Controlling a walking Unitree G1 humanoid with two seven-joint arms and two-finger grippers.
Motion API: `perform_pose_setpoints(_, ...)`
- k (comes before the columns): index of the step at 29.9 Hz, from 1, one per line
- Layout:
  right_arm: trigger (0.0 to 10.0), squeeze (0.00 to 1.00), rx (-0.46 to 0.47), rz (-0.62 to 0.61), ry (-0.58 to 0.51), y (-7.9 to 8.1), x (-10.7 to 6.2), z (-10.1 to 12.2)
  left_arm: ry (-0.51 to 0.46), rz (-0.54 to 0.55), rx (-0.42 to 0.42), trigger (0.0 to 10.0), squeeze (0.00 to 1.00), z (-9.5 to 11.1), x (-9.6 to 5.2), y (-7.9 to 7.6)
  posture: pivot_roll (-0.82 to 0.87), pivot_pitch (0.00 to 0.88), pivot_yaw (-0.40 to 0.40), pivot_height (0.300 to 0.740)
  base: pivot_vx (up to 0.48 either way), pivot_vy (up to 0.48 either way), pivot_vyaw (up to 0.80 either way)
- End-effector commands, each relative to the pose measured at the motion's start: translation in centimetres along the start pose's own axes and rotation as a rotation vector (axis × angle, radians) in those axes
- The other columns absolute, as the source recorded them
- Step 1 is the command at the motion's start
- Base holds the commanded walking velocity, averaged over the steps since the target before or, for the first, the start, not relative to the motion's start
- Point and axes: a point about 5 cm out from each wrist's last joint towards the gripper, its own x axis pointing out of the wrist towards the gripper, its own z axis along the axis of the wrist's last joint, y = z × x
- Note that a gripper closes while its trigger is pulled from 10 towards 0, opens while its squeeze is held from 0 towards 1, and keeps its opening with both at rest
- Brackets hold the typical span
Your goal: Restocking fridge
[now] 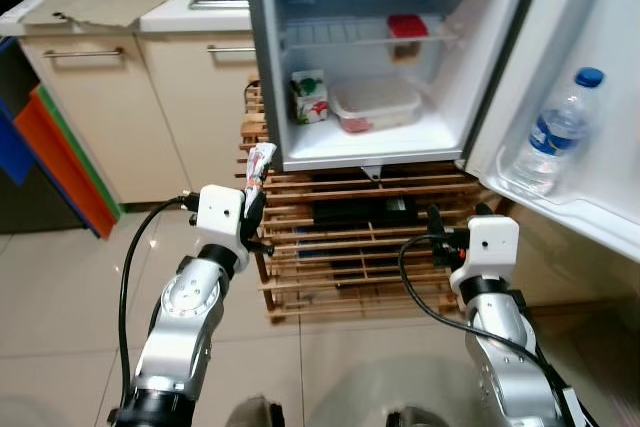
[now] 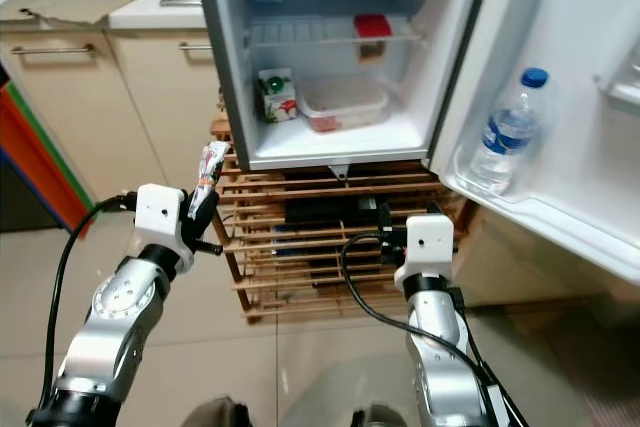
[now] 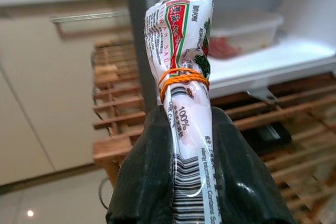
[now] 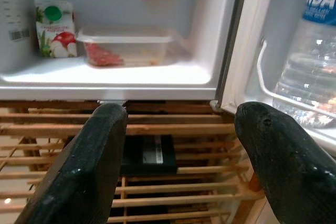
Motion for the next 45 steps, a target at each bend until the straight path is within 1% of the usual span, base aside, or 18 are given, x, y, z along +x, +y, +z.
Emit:
perform_pose_setpoints(1, 10.0, 0.00, -0.009, -0.001, -0.004, 0.05, 0.19, 0.16, 0.001, -0.004, 0.004, 10.0, 0.00, 0.04, 0.02, 0.11, -0.02, 0.000, 0.041, 0.680, 0.000, 0.000, 0.00)
perform_pose_setpoints(3, 10.0, 0.00, -0.004, -0.002, -0.007, 0.06, 0.15, 0.17, 0.002, -0.005, 0.003, 10.0, 0.00, 0.02, 0.05, 0.15, -0.03, 0.000, 0.043, 0.680, 0.000, 0.000, 0.00)
perform_pose_setpoints(7, 10.0, 0.00, -0.011, -0.001, 0.035, 0.11, 0.18, -0.26, 0.001, -0.009, -0.001, 10.0, 0.00, 0.05, 0.08, 0.12, -0.03, 0.000, 0.042, 0.680, 0.000, 0.000, 0.00)
perform_pose_setpoints(9, 10.0, 0.00, -0.006, -0.004, 0.039, 0.10, 0.23, -0.32, 0.001, -0.008, -0.003, 10.0, 0.00, 0.06, 0.12, 0.15, -0.03, 0.000, 0.042, 0.670, 0.000, 0.000, 0.00)
perform_pose_setpoints(10, 10.0, 0.00, -0.004, -0.005, 0.039, 0.08, 0.26, -0.32, 0.002, -0.007, -0.004, 10.0, 0.00, 0.07, 0.14, 0.18, -0.02, 0.000, 0.042, 0.665, 0.000, 0.000, 0.00)
perform_pose_setpoints(24, 10.0, 0.00, -0.017, -0.010, 0.019, -0.07, 0.34, -0.11, 0.002, -0.005, -0.006, 10.0, 0.00, 0.09, 0.20, 0.24, -0.03, 0.000, 0.041, 0.665, 0.000, 0.000, 0.00)
perform_pose_setpoints(28, 10.0, 0.00, -0.017, -0.010, 0.020, 0.00, 0.26, -0.13, 0.016, 0.016, 0.062, 10.0, 0.00, -0.22, 0.15, 0.41, -0.03, 0.000, 0.043, 0.665, 0.000, 0.000, 0.00)
perform_pose_setpoints(36, 10.0, 0.00, -0.010, -0.004, 0.029, 0.23, 0.08, -0.33, 0.014, 0.006, 0.054, 10.0, 0.00, -0.32, 0.10, 0.17, -0.03, 0.000, 0.043, 0.665, 0.000, 0.000, 0.00)
perform_pose_setpoints(45, 10.0, 0.00, -0.019, -0.014, 0.023, 0.04, 0.19, -0.28, 0.006, -0.004, 0.058, 10.0, 0.00, -0.19, 0.22, 0.11, -0.03, 0.000, 0.044, 0.665, 0.000, 0.000, 0.00)
